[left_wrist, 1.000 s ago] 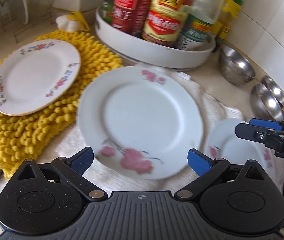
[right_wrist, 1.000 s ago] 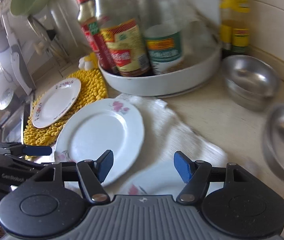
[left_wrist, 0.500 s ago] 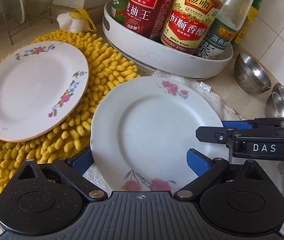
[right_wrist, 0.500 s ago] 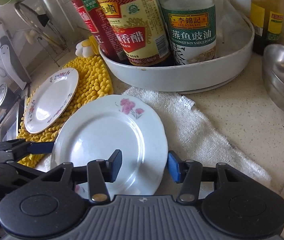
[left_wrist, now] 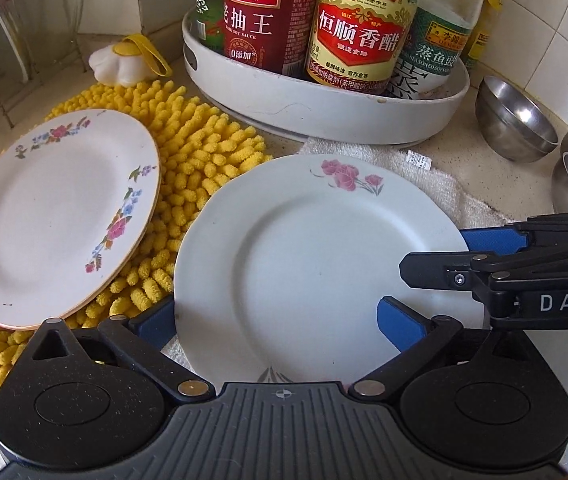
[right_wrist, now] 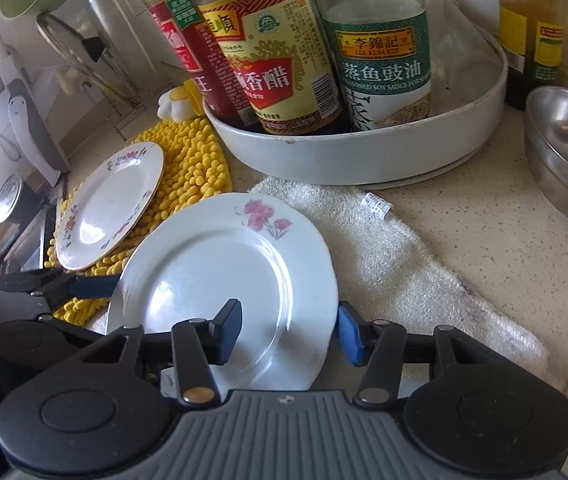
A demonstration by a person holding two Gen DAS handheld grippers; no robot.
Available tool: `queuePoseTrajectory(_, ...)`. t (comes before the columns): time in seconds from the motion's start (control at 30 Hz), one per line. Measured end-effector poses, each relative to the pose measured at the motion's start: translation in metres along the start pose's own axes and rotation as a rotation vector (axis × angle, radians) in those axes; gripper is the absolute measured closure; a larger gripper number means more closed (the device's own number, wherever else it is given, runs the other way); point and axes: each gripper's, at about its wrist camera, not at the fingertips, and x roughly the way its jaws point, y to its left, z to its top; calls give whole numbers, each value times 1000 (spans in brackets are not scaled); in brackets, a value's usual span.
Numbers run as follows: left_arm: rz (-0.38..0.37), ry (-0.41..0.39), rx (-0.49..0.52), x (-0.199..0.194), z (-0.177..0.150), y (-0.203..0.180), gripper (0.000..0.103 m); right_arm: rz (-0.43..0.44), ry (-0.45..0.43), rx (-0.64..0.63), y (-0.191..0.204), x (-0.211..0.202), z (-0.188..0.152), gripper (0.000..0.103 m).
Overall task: Organize plates and bowls
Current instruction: 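Lift the plate and carry it over the other pink-flower plate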
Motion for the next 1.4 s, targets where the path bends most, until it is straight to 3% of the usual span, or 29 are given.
queuePoseTrajectory(0.37, 9, -16, -28, -11, -1, -1, 1, 18, -34, 19, 3, -21, -1, 50)
queuePoseTrajectory(0.9, -14, -50, 39, -27, -4, -23, 1, -12, -75, 108, -4, -67, -21, 50)
queuePoseTrajectory(1.4, -134, -1, 266, -16, -18, -91, 1, -131, -105, 360, -56, -108, -84, 50)
